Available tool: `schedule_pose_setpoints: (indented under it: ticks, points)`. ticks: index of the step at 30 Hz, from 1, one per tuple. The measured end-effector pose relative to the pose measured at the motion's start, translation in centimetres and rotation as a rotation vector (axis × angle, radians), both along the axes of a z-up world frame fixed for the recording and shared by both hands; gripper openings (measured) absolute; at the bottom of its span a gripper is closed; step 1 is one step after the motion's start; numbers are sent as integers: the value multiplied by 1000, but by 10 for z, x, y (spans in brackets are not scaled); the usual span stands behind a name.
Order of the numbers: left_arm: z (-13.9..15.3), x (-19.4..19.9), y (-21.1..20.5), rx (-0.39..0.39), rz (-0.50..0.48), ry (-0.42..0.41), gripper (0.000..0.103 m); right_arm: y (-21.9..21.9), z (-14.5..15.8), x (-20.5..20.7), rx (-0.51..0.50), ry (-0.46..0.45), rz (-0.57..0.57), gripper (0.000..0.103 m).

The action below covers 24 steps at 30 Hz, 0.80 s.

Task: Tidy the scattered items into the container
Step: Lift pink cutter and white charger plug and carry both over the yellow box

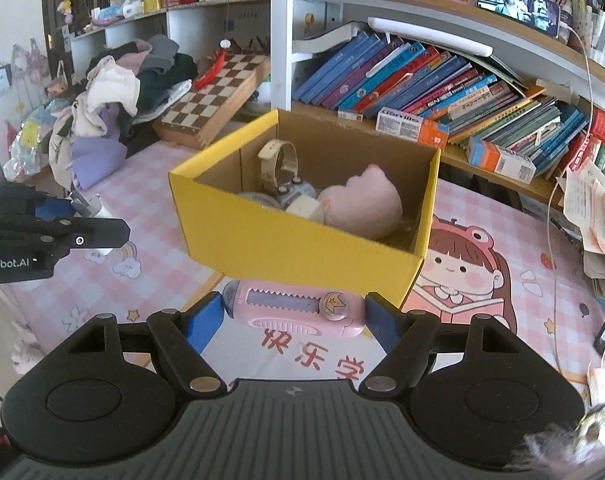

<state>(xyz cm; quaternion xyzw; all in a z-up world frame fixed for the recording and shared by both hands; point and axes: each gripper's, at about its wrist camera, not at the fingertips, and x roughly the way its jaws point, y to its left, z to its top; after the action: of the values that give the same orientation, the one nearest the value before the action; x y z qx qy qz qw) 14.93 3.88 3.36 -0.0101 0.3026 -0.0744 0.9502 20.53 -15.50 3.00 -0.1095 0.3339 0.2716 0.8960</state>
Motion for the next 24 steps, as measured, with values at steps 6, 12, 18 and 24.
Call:
schedule_pose_setpoints:
  ticks: [6, 12, 18, 24]
  points:
    - [11, 8, -3, 25, -27, -32, 27, 1, 13, 8, 7, -31, 14, 75]
    - [17, 15, -7, 40, -48, -49, 27, 2, 25, 18, 12, -61, 21, 75]
    - [21, 21, -9, 46, -60, -59, 27, 1, 32, 25, 10, -83, 28, 75]
    - [28, 29, -10, 60, -64, -76, 27, 1, 37, 33, 7, -102, 40, 75]
